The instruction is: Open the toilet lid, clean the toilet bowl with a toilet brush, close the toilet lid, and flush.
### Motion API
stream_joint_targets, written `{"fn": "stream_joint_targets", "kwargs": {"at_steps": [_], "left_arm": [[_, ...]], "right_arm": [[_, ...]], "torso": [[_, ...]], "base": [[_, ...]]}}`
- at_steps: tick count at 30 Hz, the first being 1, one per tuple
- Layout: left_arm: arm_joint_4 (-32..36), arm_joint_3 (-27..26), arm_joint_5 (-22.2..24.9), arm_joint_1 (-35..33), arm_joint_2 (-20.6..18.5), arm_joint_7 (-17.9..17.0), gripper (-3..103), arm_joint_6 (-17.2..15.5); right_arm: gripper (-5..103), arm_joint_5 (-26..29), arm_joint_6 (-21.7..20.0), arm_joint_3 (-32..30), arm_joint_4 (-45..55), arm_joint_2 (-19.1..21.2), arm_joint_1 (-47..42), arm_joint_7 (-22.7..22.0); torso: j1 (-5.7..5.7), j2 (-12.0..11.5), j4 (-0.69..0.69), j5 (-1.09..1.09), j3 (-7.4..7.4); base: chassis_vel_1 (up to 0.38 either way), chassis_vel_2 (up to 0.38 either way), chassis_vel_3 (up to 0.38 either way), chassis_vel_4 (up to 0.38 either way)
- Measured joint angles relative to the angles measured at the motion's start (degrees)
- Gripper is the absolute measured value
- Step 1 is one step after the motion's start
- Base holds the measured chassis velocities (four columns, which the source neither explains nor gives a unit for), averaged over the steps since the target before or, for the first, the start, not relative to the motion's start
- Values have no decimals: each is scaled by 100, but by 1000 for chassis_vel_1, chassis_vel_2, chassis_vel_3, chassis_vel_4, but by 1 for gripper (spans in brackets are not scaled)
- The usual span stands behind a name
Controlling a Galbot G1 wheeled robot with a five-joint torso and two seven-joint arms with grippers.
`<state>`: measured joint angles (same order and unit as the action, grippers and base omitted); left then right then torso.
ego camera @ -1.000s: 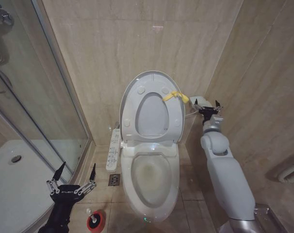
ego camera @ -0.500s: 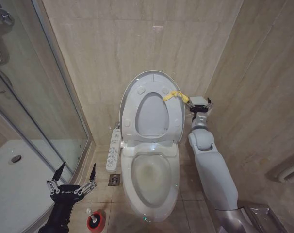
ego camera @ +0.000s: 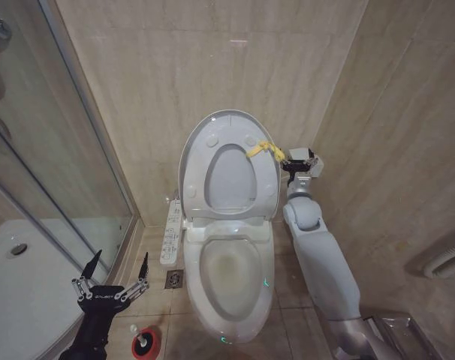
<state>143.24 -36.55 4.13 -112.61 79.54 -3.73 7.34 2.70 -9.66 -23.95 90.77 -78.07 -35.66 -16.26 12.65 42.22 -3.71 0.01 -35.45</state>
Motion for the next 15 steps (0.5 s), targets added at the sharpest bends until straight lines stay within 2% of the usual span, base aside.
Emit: {"fn": "stream_joint_targets", "kwargs": {"at_steps": [2, 3, 4, 7, 11, 15], "left_arm": [[0, 0, 0, 0, 0, 0, 100, 0], [0, -1, 0, 0, 0, 0, 100, 0], [0, -1, 0, 0, 0, 0, 100, 0], [0, -2, 0, 0, 0, -1, 100, 0], [0, -1, 0, 0, 0, 0, 100, 0], [0, -1, 0, 0, 0, 0, 100, 0]], "right_arm": [[100, 193, 1, 56, 390, 275, -318, 112], [100, 255, 2, 46, 543, 395, -474, 139], [100, 255, 2, 46, 543, 395, -474, 139], [100, 569, -12, -122, 1242, 816, -1260, 296], [100, 781, -48, -335, 1792, 1030, -1894, 367], [100, 1038, -78, -727, 2681, 1260, -2981, 377]], "torso": [[0, 0, 15, 0, 0], [0, 0, 16, 0, 0], [0, 0, 16, 0, 0], [0, 0, 11, 0, 0], [-1, 0, 4, 0, 1], [-2, 1, 3, 1, 1]], "base": [[0, 0, 0, 0], [0, 0, 0, 0], [0, 0, 0, 0], [0, 0, 0, 0], [0, 0, 0, 0], [0, 0, 0, 0]]}}
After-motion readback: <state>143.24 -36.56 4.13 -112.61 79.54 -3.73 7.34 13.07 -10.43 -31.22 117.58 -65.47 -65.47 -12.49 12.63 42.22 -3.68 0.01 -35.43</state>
